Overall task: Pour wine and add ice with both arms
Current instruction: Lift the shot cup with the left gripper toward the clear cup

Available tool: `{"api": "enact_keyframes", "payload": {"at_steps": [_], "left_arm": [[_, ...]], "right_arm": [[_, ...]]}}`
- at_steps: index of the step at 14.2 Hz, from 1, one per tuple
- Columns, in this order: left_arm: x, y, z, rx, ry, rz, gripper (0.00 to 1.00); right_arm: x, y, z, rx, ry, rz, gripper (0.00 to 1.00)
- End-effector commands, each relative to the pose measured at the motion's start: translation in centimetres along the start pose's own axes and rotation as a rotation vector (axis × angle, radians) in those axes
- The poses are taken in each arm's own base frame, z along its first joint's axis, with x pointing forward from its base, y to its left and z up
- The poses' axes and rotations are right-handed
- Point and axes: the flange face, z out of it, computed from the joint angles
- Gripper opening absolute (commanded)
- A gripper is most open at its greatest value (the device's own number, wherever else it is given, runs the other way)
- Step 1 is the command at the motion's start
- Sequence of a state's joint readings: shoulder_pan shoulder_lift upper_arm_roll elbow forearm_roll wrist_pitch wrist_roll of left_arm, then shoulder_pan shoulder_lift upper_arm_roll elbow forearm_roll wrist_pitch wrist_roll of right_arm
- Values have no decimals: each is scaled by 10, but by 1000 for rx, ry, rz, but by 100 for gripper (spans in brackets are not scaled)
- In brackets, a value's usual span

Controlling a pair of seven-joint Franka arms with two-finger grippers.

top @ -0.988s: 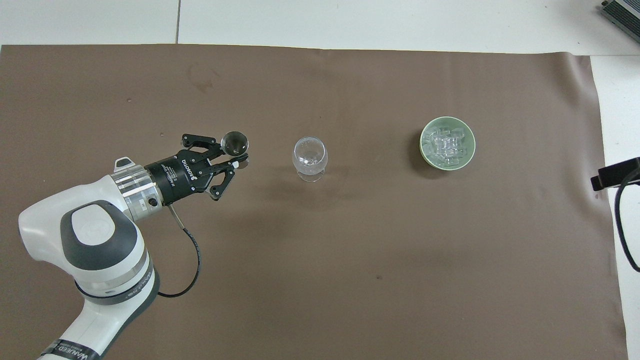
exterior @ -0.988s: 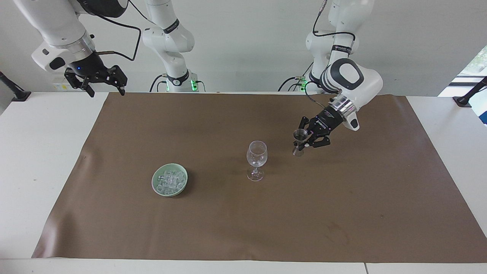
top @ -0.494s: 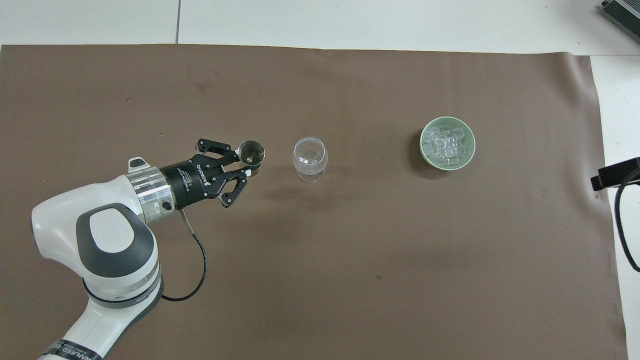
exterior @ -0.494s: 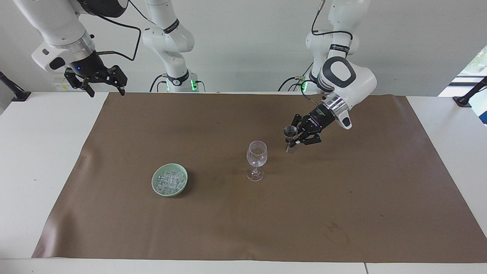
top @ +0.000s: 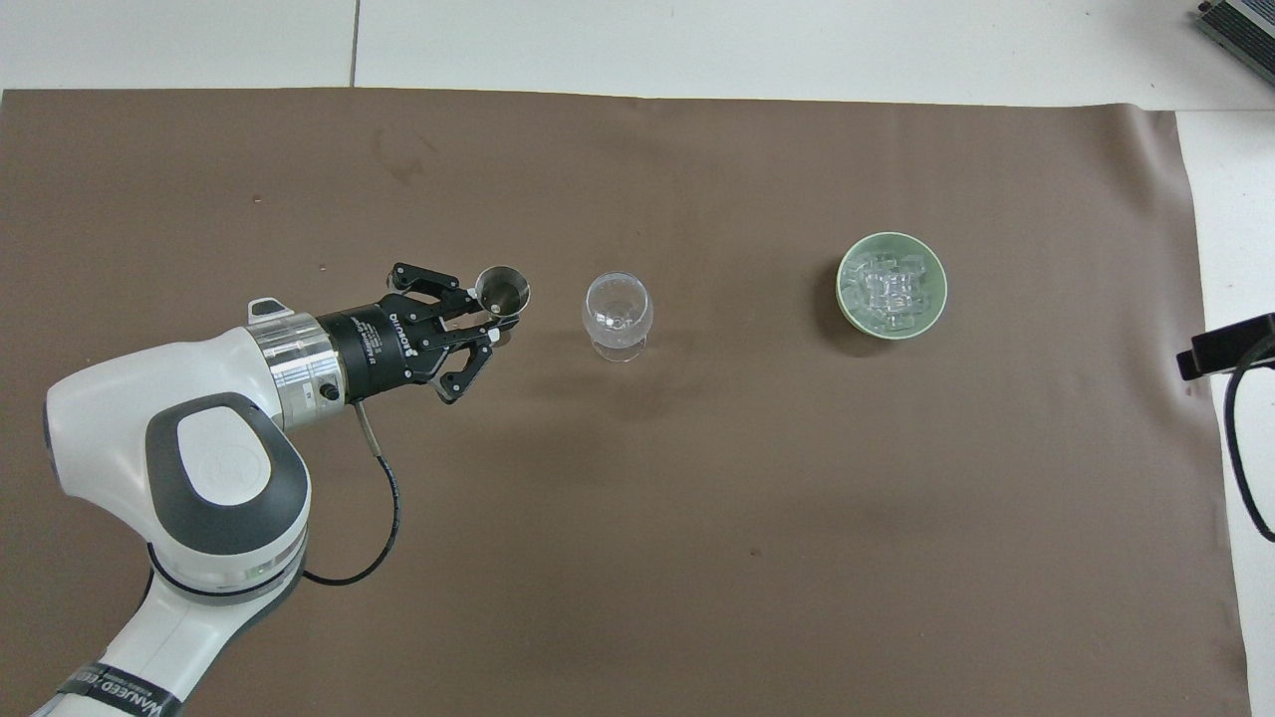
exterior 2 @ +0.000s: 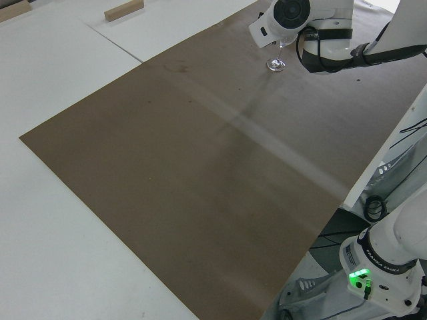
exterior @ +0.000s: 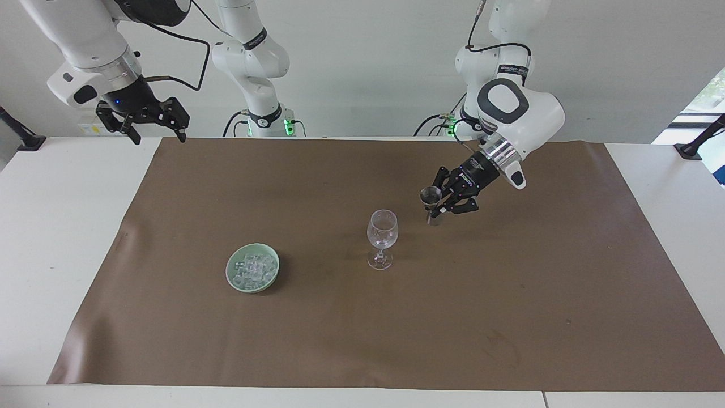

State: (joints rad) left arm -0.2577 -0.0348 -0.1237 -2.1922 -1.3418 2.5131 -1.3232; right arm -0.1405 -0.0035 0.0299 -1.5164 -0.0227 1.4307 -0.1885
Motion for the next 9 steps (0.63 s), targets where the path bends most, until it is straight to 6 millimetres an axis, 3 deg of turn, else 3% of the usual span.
{"api": "enact_keyframes", "payload": {"at_steps": [1,9], "left_arm": [[-10,1,0,-13,6,-28,0],[-29,8,27,10,99,-4,0]], "right_arm": [[-4,-2,0,12,5,-4,100],[-4,-2,0,12,5,-4,100]]}}
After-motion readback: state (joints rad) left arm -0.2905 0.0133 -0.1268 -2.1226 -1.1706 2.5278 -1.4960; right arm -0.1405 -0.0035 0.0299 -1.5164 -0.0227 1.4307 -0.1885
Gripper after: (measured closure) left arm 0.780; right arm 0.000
